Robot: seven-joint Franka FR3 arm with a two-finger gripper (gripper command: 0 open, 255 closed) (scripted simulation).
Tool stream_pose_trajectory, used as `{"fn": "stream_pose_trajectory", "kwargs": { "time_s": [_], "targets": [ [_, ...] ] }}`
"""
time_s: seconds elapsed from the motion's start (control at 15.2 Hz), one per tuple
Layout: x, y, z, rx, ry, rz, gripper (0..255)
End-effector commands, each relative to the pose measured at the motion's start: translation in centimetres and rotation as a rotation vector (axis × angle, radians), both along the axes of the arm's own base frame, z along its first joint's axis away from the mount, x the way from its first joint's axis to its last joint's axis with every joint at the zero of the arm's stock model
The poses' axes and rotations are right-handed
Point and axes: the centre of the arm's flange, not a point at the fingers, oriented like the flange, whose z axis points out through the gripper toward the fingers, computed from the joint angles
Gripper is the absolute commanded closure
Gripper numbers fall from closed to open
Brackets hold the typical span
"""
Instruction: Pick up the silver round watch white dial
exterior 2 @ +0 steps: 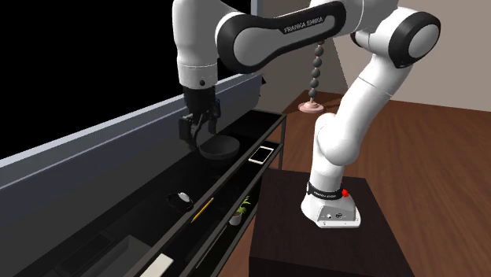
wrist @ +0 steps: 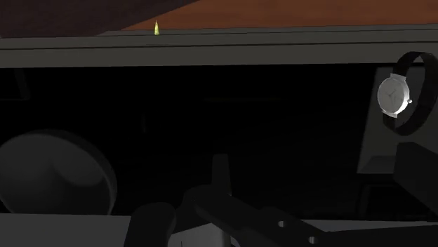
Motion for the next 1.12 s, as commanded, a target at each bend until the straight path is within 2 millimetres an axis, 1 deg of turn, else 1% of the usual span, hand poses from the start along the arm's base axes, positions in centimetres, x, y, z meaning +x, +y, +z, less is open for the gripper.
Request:
{"fn": "stream_pose_trajectory", "kwargs": {
  "time_s": [0.0,0.4,0.46,0.92,1.06],
  "targets": [
    [0.7,2.9,-1.2,-0.003,0.018,-0.011,0],
    [3.1,9.9,-5.0,-0.015,0.069,-0.04,0],
    [3.4,10.8,-5.5,-0.016,0.076,-0.044,0],
    [3.4,10.8,-9.2,-0.016,0.076,-0.044,0],
    [3.4,10.8,-9.5,-0.016,0.076,-0.044,0]
  ]
}}
